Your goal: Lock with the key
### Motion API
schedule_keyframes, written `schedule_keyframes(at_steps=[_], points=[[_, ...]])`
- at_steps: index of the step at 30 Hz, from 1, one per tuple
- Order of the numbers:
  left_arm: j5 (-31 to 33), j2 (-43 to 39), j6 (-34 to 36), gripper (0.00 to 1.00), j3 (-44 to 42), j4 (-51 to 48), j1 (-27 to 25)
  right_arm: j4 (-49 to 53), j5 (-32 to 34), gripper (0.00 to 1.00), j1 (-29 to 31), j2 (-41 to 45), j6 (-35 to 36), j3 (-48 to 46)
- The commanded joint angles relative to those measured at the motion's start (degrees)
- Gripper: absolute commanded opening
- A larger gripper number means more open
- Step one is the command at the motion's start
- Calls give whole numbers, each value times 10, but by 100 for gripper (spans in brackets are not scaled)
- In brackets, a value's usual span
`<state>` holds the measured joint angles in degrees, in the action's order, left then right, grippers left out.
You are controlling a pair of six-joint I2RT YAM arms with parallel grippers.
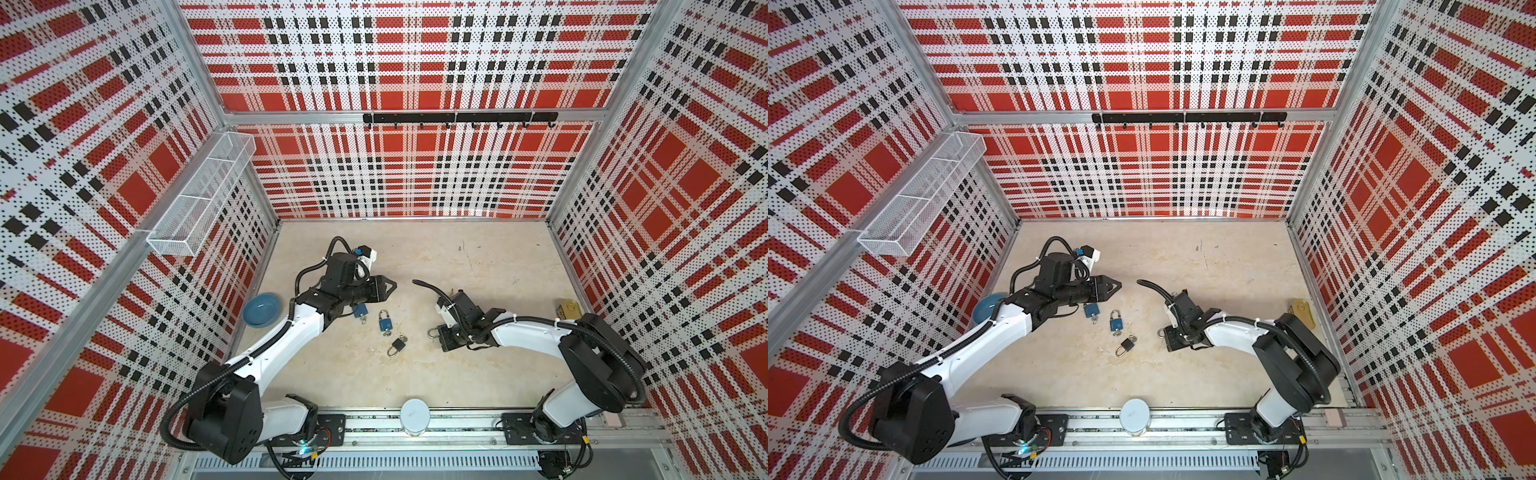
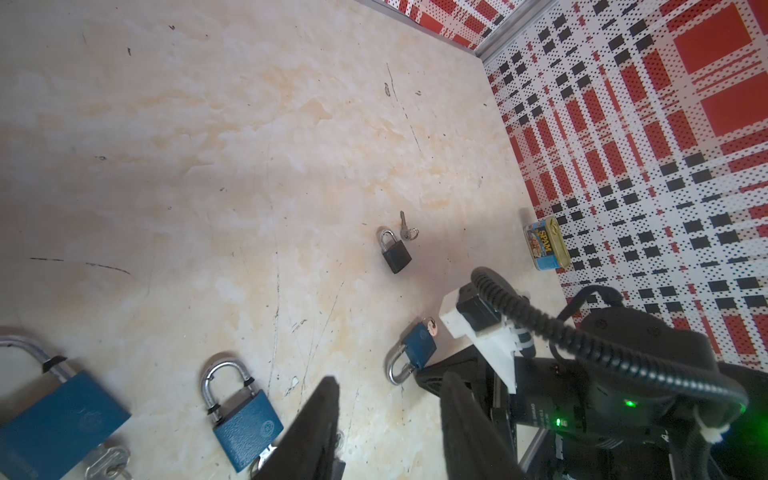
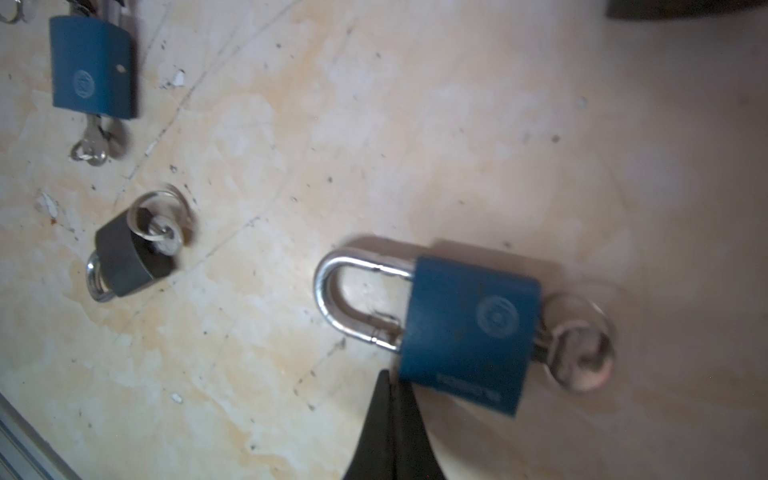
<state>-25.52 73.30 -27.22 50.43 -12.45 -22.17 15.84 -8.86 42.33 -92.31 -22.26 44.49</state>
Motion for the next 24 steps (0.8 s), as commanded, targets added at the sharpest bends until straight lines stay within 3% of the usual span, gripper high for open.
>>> schedule_keyframes(at_steps=[1,6,13,18,24], points=[[-9,-17,-4,44,-10,13,9,-12,-7,4,15,-31,-2,33],[-14,-20,-5,44,-12,13,15,31,-9,9,16,-16,26,75],[-11,-28,-4,44,-19,14,20,48,-23,31,-36,22,56,85],[-12,-29,-9,44,-23,18,21,32,-39,34,-82,-12,74,92],[-14,-32,-5,44,-19,14,21,23,-39,40,-92,-34,93,92]])
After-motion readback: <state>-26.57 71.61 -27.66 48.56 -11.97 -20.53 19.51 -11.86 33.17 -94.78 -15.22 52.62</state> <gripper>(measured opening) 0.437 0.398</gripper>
